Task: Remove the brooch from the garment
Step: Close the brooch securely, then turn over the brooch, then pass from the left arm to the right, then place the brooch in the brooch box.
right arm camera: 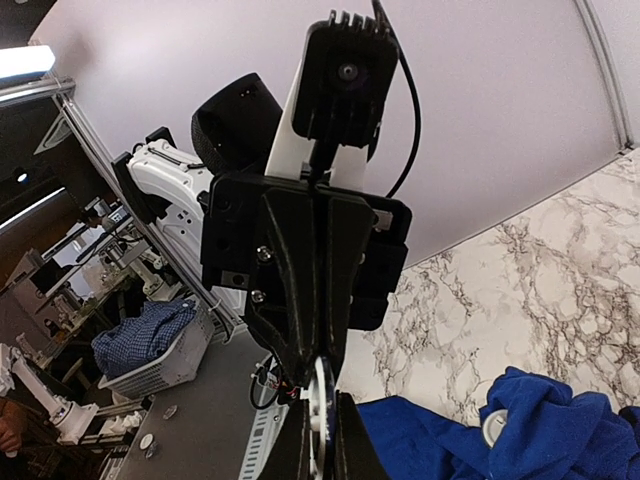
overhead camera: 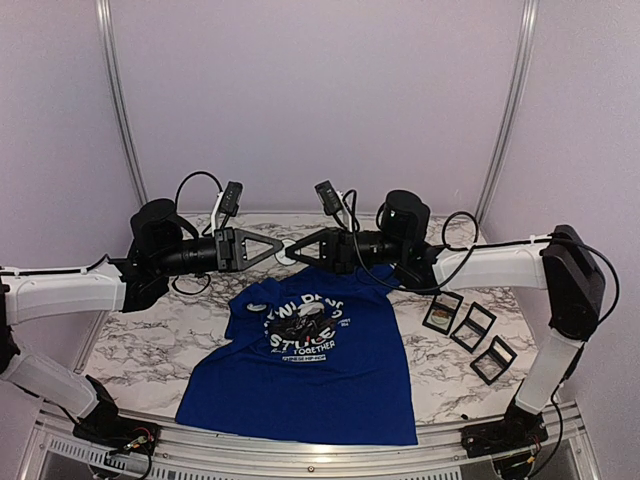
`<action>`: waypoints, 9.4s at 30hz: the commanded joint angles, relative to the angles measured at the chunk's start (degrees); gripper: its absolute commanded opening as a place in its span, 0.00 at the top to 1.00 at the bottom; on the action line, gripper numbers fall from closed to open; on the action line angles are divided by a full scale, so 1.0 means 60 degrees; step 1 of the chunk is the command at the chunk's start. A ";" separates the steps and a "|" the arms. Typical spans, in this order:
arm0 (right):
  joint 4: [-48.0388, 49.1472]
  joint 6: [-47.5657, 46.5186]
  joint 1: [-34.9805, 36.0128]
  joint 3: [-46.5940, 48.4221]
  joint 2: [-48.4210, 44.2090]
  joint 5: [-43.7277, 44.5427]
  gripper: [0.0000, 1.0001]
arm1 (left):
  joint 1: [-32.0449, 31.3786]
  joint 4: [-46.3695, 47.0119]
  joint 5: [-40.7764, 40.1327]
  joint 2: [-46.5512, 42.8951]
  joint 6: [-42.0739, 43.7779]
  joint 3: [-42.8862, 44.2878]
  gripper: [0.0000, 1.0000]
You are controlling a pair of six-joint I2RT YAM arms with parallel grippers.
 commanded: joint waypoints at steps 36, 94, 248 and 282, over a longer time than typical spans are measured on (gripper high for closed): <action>0.0148 0.0361 0.0053 -0.0157 -0.0175 0.1617 0.92 | -0.0520 0.0794 -0.0155 -0.0058 -0.0365 0.0082 1.00; -0.3107 0.0120 -0.0603 0.0039 -0.1290 0.3332 0.21 | -0.1490 -0.3027 -0.7803 -0.1923 1.0060 0.0501 1.00; -0.6436 0.0784 -0.2989 -0.0761 -0.1711 0.2986 1.00 | -0.3869 -0.2752 -1.2041 -0.1600 0.9930 -0.0193 0.01; -0.8510 0.0656 -0.4891 -0.3750 -0.4155 0.5706 1.00 | -0.0646 -0.3546 -0.8582 -0.2670 0.7208 -0.0900 0.01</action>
